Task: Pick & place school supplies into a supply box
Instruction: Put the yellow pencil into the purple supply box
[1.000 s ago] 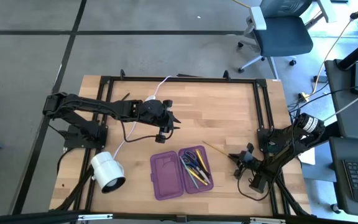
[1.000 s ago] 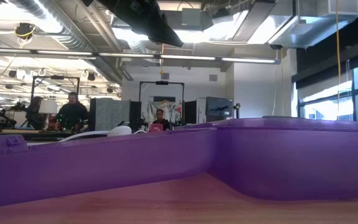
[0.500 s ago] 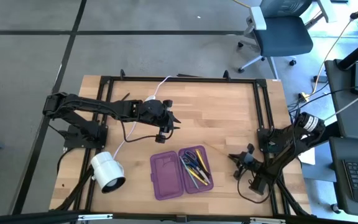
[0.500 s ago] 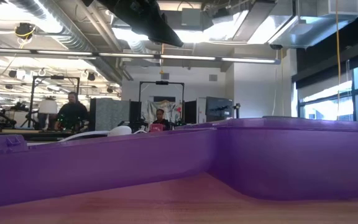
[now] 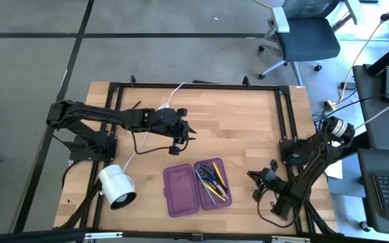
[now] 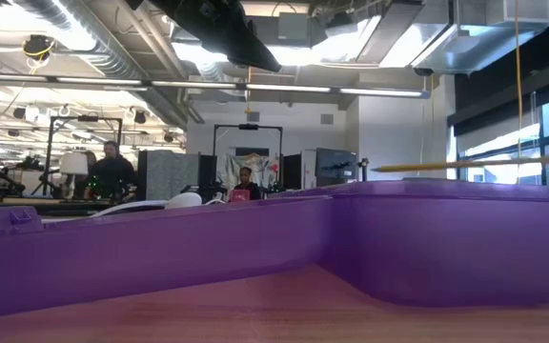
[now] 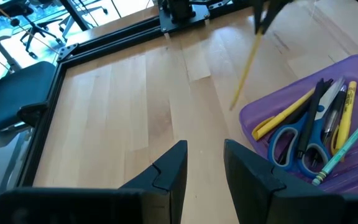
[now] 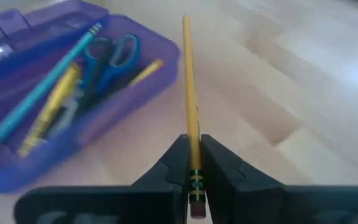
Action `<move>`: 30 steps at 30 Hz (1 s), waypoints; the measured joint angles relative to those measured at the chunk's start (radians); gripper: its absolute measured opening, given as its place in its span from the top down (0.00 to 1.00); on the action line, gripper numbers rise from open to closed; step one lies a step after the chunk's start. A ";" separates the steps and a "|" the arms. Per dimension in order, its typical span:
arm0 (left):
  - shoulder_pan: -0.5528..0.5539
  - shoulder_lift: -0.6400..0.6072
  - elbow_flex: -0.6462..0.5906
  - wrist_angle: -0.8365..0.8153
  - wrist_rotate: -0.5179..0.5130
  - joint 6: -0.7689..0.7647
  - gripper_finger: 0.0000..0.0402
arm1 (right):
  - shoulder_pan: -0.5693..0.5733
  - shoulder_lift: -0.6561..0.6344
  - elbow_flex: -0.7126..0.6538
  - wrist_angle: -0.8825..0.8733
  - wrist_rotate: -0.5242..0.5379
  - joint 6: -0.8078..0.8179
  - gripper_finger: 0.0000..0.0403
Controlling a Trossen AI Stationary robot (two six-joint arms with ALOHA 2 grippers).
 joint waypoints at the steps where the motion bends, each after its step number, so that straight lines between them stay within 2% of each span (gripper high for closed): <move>1: 0.000 0.000 0.000 0.000 0.000 0.000 0.76 | -0.009 0.000 0.024 0.001 -0.011 -0.010 0.92; 7: 0.000 0.000 0.000 -0.002 0.000 -0.008 0.76 | -0.074 0.000 0.137 0.117 -0.041 -0.215 0.92; 14: 0.000 0.000 0.000 -0.095 0.000 -0.037 0.76 | -0.152 0.030 0.153 0.396 -0.043 -0.448 0.91; 21: 0.000 0.000 0.000 -0.197 0.000 -0.096 0.76 | -0.189 0.132 0.153 0.473 -0.085 -0.441 0.90; 30: 0.000 0.000 0.000 -0.203 0.000 -0.098 0.76 | -0.206 0.208 0.153 0.551 -0.100 -0.395 0.91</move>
